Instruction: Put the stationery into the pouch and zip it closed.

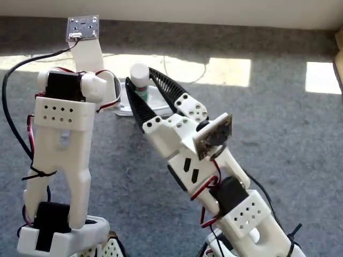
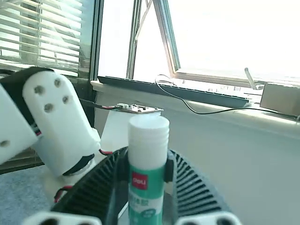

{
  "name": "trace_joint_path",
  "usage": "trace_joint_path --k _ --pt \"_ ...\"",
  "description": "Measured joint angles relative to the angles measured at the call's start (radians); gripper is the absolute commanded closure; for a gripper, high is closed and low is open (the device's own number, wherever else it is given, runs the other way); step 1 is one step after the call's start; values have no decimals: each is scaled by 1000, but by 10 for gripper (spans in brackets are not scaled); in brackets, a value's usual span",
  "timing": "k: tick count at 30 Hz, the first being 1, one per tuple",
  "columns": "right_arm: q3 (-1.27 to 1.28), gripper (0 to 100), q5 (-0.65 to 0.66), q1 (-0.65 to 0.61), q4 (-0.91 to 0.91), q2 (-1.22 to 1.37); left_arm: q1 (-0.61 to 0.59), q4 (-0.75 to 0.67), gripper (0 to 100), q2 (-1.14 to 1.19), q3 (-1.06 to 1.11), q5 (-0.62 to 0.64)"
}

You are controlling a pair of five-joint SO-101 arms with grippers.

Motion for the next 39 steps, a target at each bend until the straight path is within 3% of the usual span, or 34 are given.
trace_joint_path --k 24,39 --pt "259 984 -2 -2 -437 229 -2 0 994 0 0 -3" --pt "261 981 -2 52 -453 233 -21 0 994 0 0 -3"
